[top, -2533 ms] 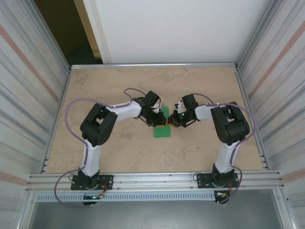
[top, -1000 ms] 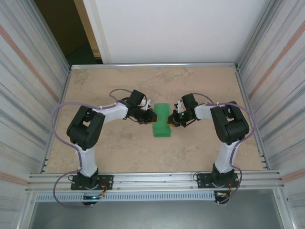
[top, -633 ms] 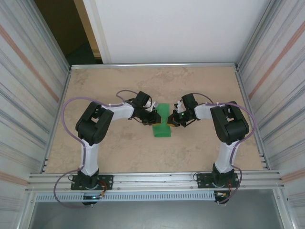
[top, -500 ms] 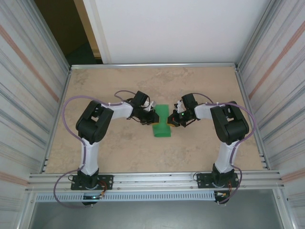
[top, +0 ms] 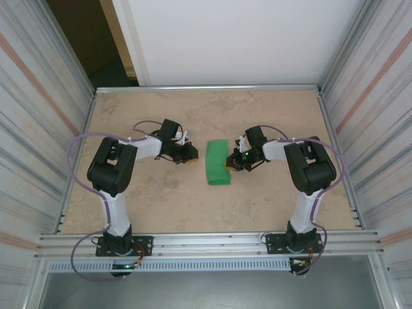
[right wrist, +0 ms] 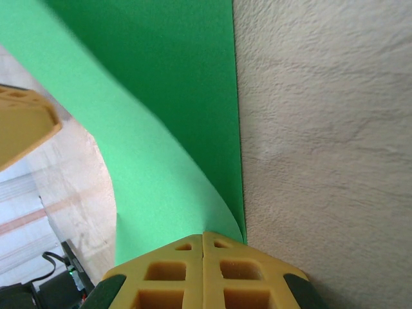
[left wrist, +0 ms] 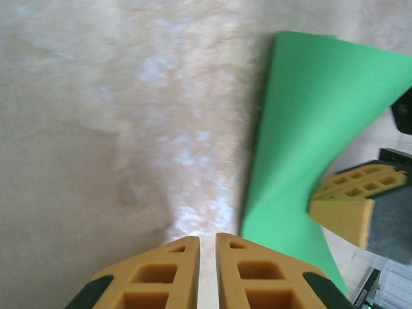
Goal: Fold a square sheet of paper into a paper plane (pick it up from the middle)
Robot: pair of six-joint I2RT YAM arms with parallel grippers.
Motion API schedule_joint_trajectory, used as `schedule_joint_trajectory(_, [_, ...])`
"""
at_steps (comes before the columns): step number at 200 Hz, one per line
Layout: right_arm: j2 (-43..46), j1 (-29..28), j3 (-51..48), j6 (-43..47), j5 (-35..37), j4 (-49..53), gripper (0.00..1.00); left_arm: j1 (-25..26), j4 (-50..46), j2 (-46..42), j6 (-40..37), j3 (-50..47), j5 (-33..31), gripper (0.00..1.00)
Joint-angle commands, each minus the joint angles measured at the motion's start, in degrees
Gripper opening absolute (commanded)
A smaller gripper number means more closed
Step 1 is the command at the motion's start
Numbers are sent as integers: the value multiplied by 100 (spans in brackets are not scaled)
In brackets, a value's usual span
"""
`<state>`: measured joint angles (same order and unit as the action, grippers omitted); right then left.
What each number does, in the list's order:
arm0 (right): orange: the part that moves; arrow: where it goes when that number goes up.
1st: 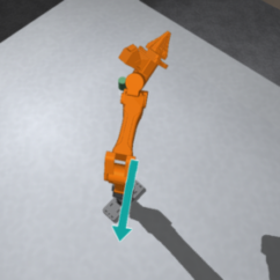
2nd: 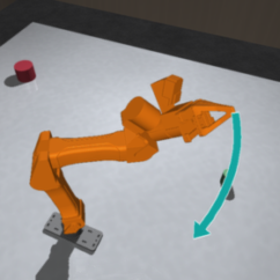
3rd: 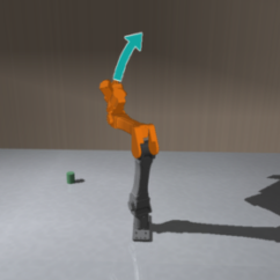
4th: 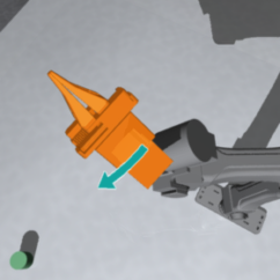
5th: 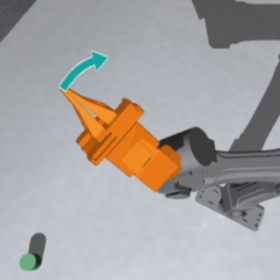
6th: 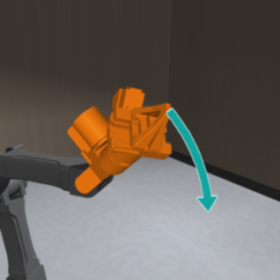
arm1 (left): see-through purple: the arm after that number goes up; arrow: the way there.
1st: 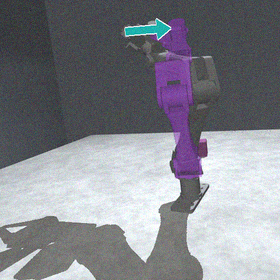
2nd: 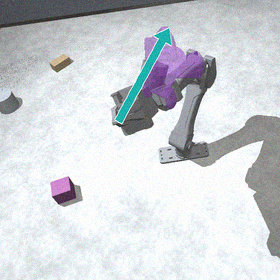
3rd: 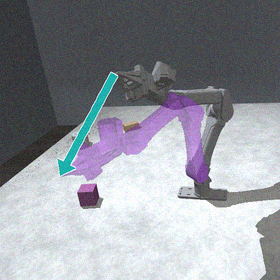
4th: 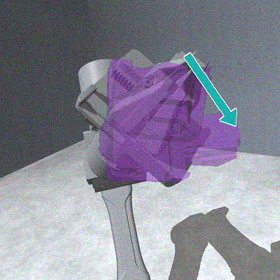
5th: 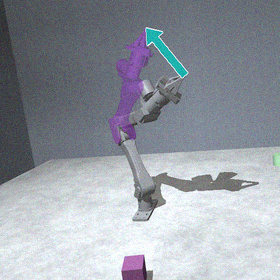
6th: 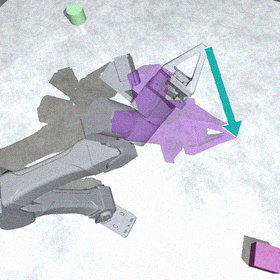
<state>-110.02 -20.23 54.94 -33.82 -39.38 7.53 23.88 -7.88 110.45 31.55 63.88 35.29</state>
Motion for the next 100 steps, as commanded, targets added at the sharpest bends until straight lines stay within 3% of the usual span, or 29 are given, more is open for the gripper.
schedule_joint_trajectory(1, [-767, -30, -412, 139, 1564, 750, 2, 450, 373, -283, 114, -16, 5, 16])
schedule_joint_trajectory(39, [-780, -33, -440, 139, 1565, 729, 2, 832, 612, 363, 323, 428, 46, 16])
schedule_joint_trajectory(100, [-784, -31, -476, 156, 1595, 720, 2, 616, 235, 837, 131, 779, -387, 16])
